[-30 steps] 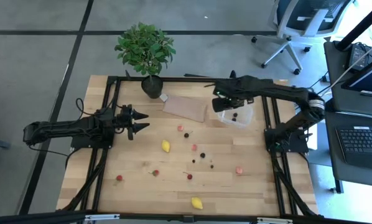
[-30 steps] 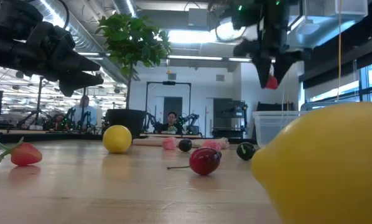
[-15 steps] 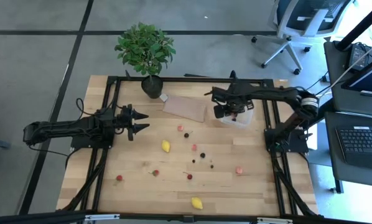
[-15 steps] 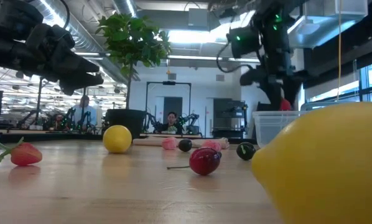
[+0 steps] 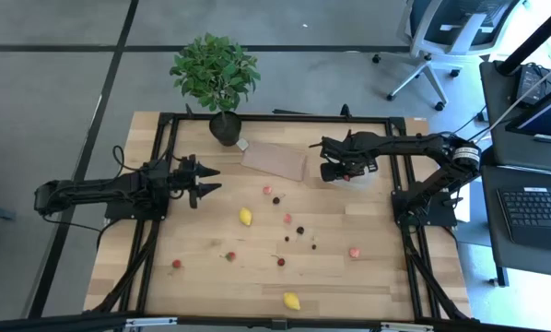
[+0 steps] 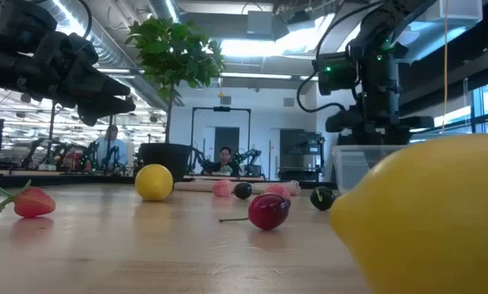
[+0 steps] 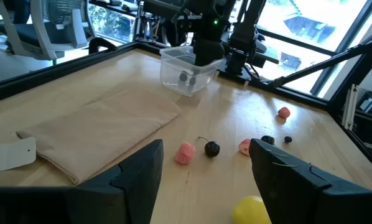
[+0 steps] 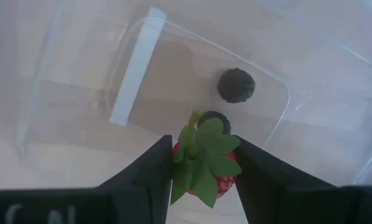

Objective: Pick and placing Produce into tupperware
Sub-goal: Put the top right red strawberry into the transparent container, then put the bottom right pink peach into the transparent container

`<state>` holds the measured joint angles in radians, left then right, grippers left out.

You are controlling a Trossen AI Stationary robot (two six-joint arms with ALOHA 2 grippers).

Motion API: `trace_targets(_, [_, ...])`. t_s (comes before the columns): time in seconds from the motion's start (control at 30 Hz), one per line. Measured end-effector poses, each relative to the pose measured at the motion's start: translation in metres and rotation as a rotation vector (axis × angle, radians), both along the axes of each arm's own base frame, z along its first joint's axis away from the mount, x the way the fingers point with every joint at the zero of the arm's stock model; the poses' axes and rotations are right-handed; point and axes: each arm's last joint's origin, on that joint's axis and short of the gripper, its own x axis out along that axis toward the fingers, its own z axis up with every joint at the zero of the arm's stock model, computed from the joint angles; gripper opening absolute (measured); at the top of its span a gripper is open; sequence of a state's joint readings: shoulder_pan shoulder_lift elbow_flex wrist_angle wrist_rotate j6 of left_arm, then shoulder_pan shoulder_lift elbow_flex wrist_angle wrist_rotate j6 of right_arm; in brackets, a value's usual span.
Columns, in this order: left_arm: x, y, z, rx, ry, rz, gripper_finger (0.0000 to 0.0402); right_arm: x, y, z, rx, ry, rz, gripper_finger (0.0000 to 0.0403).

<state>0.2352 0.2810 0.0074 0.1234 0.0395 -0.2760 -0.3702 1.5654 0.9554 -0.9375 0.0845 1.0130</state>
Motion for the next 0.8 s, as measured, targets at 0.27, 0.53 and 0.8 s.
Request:
trace_targets(0.27, [0.0,0.0,0.0,-0.001,-0.001,0.0,0.0231,0.0,0.0,-0.001,-0.001,-0.005,-0.032,0.0178])
trace_targets(0.53, [0.0,0.0,0.0,-0.001,0.0,0.001,0.0231,0.003,-0.001,0.008,-0.002,-0.007,-0.04,0.0187])
trace_targets(0.8, [0.0,0.0,0.0,0.0,-0.001,0.001,0.0231,0.013,0.002,0.079,-0.068,-0.055,0.062,0.0188])
